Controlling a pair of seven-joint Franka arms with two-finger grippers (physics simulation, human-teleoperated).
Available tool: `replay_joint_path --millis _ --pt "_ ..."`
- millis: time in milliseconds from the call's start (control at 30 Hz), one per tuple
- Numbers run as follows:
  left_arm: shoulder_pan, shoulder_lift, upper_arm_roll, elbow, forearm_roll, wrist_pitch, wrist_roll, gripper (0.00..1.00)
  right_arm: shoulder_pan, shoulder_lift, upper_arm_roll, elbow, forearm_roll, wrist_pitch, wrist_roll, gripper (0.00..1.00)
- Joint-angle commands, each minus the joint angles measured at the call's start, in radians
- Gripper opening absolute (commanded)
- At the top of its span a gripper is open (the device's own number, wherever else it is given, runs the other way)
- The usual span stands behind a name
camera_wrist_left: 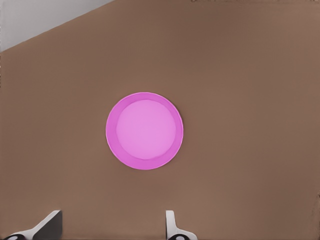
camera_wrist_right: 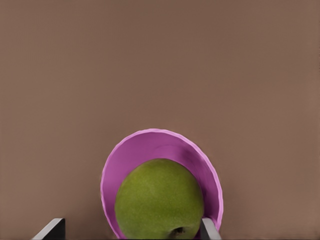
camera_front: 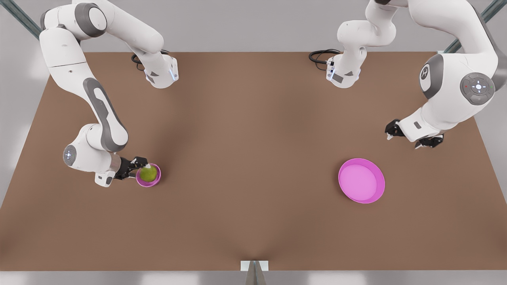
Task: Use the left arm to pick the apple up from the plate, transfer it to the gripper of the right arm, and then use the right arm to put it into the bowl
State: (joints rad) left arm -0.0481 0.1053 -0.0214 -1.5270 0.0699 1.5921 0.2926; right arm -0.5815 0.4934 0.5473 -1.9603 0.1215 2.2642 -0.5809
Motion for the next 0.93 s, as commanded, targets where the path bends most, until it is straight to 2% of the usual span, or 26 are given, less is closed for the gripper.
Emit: replay_joint_path --millis 0,133,200,233,267,333,400,467,500,533,567,600,667,867,900 --pt "0.001 -0.001 0.000 0.001 0.001 -0.001 -0.339 1.00 0.000 -0.001 0.000 0.001 -0.008 -0.002 0.181 1.00" --pt "0.001 -0.001 0.000 0.001 0.001 -0.001 -0.339 1.00 0.000 -0.019 0.002 0.023 -0.043 -0.003 0.193 1.00" --pt "0.001 0.001 0.000 0.001 0.001 -0.001 -0.340 1.00 0.008 -0.036 0.054 0.226 -0.218 -0.217 0.372 1.00" --pt "0.002 0.011 0.000 0.019 0.001 -0.003 -0.342 1.00 0.096 -0.036 0.068 0.439 -0.339 -0.412 0.510 1.00" --pt "0.002 0.019 0.000 0.033 0.001 -0.003 -0.342 1.00 0.172 -0.036 0.068 0.553 -0.381 -0.532 0.581 1.00" --pt "0.008 0.037 0.001 0.057 0.002 -0.003 -0.343 1.00 0.253 -0.036 0.072 0.731 -0.470 -0.641 0.609 1.00" --pt "0.013 0.083 0.004 0.123 0.002 -0.026 -0.383 1.00 0.227 -0.068 0.108 0.732 -0.418 -0.684 0.625 1.00" --pt "0.013 0.085 0.006 0.125 0.002 -0.026 -0.383 1.00 0.219 -0.084 0.120 0.718 -0.418 -0.684 0.625 1.00" --pt "0.013 0.085 0.006 0.125 0.002 -0.026 -0.383 1.00 0.319 -0.208 -0.042 0.612 -0.355 -0.650 0.629 1.00" --pt "0.013 0.085 0.006 0.125 0.002 -0.026 -0.383 1.00 0.494 -0.294 -0.334 0.509 -0.197 -0.603 0.615 1.00" --pt "0.013 0.085 0.006 0.125 0.002 -0.026 -0.383 1.00 0.571 -0.360 -0.451 0.408 -0.164 -0.533 0.607 1.00" --pt "0.013 0.085 0.006 0.125 0.002 -0.026 -0.383 1.00 0.571 -0.426 -0.490 0.333 -0.164 -0.514 0.586 1.00" --pt "0.013 0.085 0.006 0.125 0.002 -0.026 -0.383 1.00 0.640 -0.411 -0.616 0.411 -0.158 -0.591 0.581 1.00" --pt "0.013 0.085 0.004 0.125 0.002 -0.026 -0.385 1.00 0.649 -0.358 -0.610 0.446 -0.158 -0.586 0.593 1.00" --pt "0.011 0.085 0.005 0.125 0.002 -0.027 -0.386 1.00 0.649 -0.305 -0.607 0.558 -0.158 -0.598 0.592 1.00"
